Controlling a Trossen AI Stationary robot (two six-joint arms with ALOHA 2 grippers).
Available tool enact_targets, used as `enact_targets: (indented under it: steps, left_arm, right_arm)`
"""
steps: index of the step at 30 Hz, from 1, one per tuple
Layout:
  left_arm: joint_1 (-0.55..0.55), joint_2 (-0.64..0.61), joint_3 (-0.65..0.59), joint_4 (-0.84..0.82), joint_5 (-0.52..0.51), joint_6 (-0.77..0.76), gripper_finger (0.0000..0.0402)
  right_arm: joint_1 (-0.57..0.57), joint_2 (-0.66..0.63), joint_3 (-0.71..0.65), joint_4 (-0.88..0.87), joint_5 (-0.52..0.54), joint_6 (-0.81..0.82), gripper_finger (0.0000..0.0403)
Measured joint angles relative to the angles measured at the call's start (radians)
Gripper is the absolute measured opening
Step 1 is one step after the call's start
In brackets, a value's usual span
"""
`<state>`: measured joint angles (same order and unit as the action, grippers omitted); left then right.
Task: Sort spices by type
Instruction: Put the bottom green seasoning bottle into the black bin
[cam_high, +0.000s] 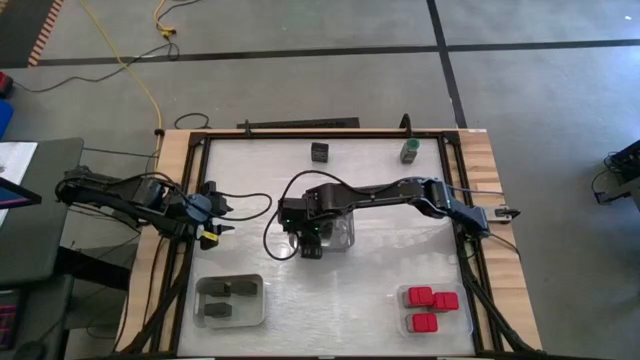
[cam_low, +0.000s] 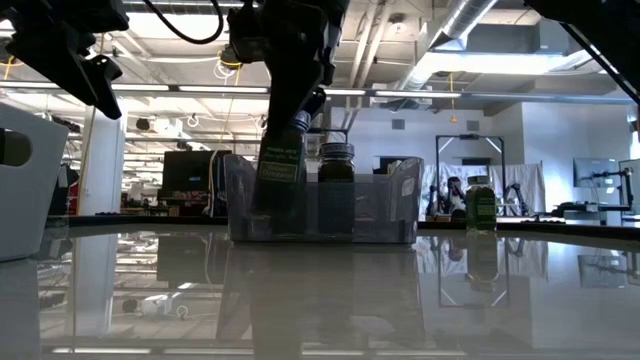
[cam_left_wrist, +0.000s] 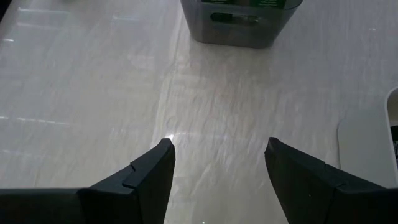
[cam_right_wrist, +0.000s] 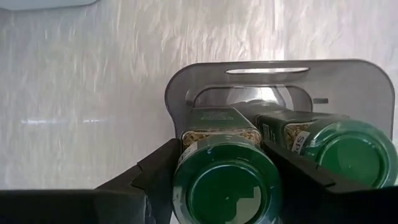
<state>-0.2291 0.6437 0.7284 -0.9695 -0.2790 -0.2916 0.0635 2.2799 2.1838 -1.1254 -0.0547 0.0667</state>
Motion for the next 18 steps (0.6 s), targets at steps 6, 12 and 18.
enact_targets:
  steps: [6,12,18]
  left_arm:
    - [0.000,0.000,0.000,0.000,0.000,0.000,0.0240]
    - [0.000,0.000,0.000,0.000,0.000,0.000,0.0240]
    - [0.000,0.000,0.000,0.000,0.000,0.000,0.0240]
  right_arm:
    - [0.000,0.000,0.000,0.007,0.000,-0.028,0.0242]
    - [0.000,-0.001,-0.029,0.021,0.000,-0.065,0.0242]
    - [0.002,-0.001,-0.074,0.030,0.000,-0.055,0.0242]
